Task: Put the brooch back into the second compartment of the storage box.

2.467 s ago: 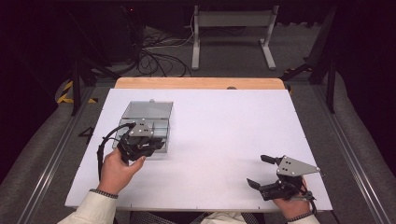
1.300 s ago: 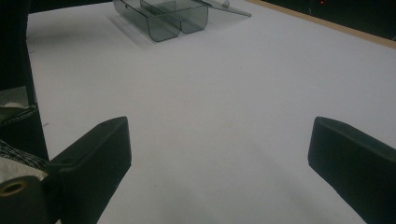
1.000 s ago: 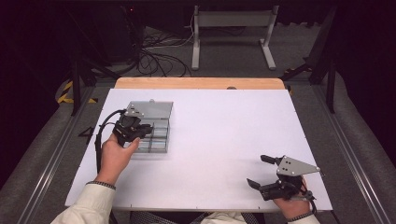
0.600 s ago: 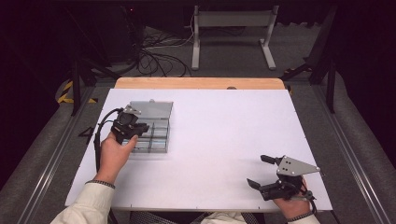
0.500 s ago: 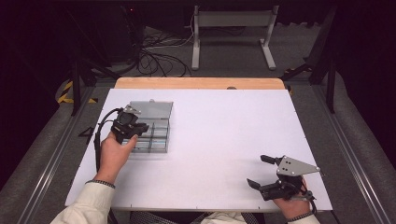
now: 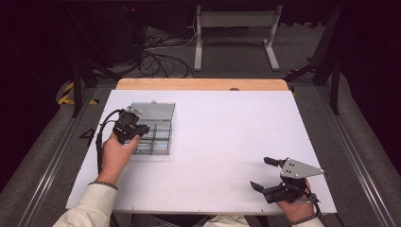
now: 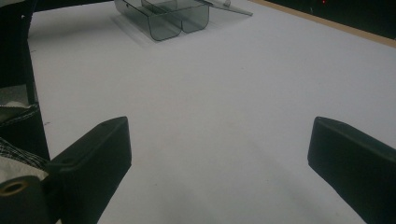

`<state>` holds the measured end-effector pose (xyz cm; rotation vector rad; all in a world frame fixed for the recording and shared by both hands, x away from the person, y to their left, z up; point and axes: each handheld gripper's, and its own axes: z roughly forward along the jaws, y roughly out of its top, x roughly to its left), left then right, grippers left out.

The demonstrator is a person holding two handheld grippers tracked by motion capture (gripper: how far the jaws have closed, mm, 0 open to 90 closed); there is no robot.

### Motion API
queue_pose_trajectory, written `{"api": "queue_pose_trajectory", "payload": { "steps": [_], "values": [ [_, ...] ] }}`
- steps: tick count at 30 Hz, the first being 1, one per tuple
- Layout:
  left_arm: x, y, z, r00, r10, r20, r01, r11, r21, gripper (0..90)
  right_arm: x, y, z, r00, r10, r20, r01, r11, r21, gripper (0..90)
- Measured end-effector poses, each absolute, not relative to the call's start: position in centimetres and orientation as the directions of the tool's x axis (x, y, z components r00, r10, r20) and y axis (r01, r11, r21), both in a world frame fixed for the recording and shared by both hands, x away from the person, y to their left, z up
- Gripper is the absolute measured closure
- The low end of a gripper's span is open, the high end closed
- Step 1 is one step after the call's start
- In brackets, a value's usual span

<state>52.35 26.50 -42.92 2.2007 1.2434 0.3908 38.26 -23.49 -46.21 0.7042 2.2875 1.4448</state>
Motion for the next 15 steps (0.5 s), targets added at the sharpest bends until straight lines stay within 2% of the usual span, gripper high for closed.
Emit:
{"api": "queue_pose_trajectory", "payload": {
  "steps": [15],
  "values": [
    [53.06, 26.36, -43.77, 0.515, 0.857, -0.001, 0.702, -0.421, 0.575, 79.2, 38.25, -23.49, -46.21, -0.819, 0.574, -0.025, 0.225, 0.360, 0.905, 6.8]
  ]
}}
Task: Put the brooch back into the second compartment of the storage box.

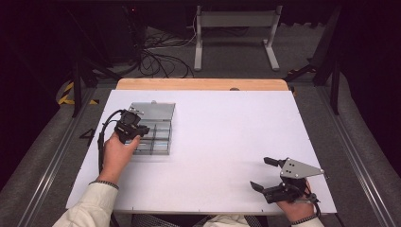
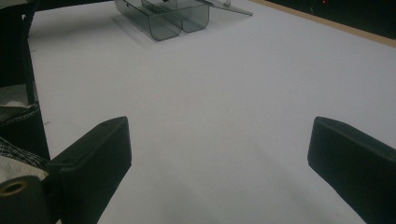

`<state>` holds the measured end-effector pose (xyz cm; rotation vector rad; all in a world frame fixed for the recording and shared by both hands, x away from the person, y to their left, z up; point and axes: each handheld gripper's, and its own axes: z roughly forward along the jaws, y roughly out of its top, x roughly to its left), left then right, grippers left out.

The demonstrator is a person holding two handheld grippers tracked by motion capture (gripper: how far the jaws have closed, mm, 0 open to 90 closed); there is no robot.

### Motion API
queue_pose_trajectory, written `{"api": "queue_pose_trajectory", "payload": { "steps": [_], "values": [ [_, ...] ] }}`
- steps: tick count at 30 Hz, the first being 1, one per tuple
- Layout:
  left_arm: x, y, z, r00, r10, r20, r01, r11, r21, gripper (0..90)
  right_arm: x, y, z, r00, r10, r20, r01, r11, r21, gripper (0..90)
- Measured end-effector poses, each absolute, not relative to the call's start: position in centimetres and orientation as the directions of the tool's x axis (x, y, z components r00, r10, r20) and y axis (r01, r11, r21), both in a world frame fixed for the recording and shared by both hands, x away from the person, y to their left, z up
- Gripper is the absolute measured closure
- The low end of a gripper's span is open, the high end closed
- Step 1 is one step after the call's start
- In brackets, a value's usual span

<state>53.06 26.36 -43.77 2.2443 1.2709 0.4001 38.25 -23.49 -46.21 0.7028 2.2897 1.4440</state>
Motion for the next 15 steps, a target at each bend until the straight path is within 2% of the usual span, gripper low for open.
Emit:
{"api": "queue_pose_trajectory", "payload": {
  "steps": [10, 15],
  "values": [
    [53.25, 26.39, -43.94, 0.516, 0.856, 0.019, 0.700, -0.435, 0.566, 78.5, 38.30, -23.47, -46.26, -0.818, 0.575, -0.022, 0.227, 0.358, 0.906, 6.8],
    [53.01, 26.52, -43.73, 0.510, 0.860, 0.010, 0.698, -0.420, 0.581, 73.2, 38.33, -23.43, -46.29, -0.817, 0.576, -0.020, 0.230, 0.358, 0.905, 7.1]
  ]
}}
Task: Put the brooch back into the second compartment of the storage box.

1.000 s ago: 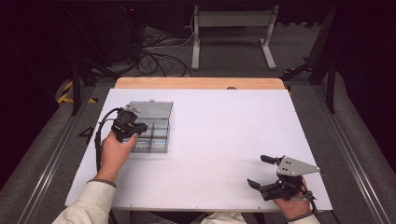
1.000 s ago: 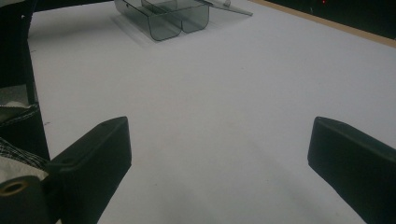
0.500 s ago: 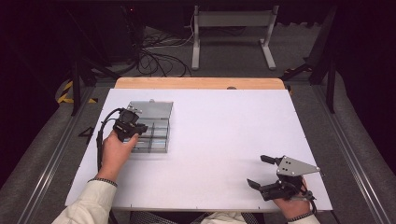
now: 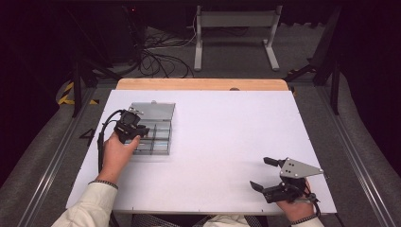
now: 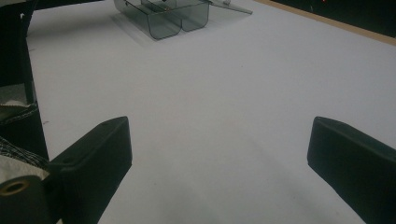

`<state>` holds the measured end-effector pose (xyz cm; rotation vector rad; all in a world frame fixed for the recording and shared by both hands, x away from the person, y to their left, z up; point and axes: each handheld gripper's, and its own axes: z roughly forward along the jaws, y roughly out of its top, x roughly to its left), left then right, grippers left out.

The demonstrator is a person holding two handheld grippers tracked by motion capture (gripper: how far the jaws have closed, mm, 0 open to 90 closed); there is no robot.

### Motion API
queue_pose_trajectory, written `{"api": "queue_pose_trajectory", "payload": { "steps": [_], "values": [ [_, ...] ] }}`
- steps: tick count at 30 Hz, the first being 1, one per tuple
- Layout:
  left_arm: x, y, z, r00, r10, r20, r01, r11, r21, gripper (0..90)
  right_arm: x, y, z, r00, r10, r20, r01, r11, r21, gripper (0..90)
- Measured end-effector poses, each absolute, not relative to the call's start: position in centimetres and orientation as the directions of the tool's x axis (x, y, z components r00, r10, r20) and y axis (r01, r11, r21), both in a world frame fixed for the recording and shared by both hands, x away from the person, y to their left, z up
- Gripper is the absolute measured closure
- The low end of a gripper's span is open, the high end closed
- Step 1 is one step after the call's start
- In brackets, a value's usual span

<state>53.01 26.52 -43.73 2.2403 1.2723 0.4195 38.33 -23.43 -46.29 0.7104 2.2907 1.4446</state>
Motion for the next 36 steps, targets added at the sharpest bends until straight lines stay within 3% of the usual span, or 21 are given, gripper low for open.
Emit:
{"api": "queue_pose_trajectory", "payload": {
  "steps": [16, 36],
  "values": [
    [50.0, 25.8, -40.8, 0.550, 0.834, 0.027, 0.590, -0.412, 0.694, 59.5, 38.3, -23.4, -46.3, -0.818, 0.575, -0.024, 0.227, 0.361, 0.905, 7.1],
    [47.1, 25.0, -38.8, 0.613, 0.790, 0.009, 0.517, -0.410, 0.752, 53.4, 38.3, -23.4, -46.2, -0.817, 0.576, -0.023, 0.228, 0.360, 0.905, 7.0]
  ]
}}
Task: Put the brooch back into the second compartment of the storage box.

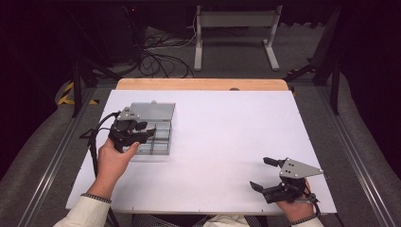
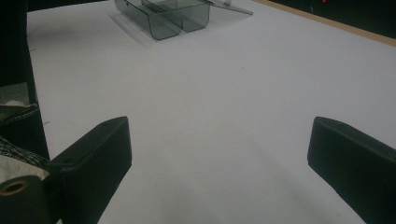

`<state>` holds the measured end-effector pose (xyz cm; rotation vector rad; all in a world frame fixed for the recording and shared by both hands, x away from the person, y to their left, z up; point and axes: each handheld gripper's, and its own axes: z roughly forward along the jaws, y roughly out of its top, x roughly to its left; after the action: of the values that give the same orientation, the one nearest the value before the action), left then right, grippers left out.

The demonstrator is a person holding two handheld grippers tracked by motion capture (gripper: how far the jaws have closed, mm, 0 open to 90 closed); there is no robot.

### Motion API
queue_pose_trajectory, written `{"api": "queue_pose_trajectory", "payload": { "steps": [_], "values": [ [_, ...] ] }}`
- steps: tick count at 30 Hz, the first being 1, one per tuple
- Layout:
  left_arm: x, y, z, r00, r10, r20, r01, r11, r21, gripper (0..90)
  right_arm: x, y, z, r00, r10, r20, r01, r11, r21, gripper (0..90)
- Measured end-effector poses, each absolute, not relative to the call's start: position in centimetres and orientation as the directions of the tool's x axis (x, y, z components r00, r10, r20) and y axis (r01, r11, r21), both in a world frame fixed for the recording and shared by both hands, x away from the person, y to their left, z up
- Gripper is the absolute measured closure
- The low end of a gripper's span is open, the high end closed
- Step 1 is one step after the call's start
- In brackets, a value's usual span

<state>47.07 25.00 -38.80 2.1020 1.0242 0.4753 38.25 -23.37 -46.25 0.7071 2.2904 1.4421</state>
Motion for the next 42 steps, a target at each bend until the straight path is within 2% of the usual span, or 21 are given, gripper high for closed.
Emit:
{"api": "queue_pose_trajectory", "payload": {
  "steps": [8, 18, 22, 27, 42],
  "values": [
    [44.9, 24.6, -37.7, 0.660, 0.751, 0.018, 0.452, -0.416, 0.789, 46.4, 38.2, -23.3, -46.2, -0.818, 0.574, -0.025, 0.226, 0.361, 0.905, 7.0],
    [42.5, 25.1, -37.4, 0.689, 0.724, -0.019, 0.387, -0.346, 0.855, 35.4, 38.2, -23.4, -46.2, -0.818, 0.574, -0.025, 0.226, 0.361, 0.905, 6.9],
    [41.6, 25.3, -37.6, 0.699, 0.715, -0.007, 0.361, -0.345, 0.867, 32.1, 38.2, -23.3, -46.2, -0.818, 0.575, -0.026, 0.227, 0.362, 0.904, 6.9],
    [40.5, 25.4, -38.1, 0.721, 0.693, 0.020, 0.320, -0.358, 0.877, 30.1, 38.3, -23.3, -46.3, -0.818, 0.575, -0.024, 0.227, 0.361, 0.904, 6.9],
    [37.6, 26.9, -41.8, 0.729, 0.684, 0.015, 0.272, -0.309, 0.911, 22.9, 38.3, -23.3, -46.3, -0.817, 0.576, -0.020, 0.230, 0.358, 0.905, 6.8]
  ]
}}
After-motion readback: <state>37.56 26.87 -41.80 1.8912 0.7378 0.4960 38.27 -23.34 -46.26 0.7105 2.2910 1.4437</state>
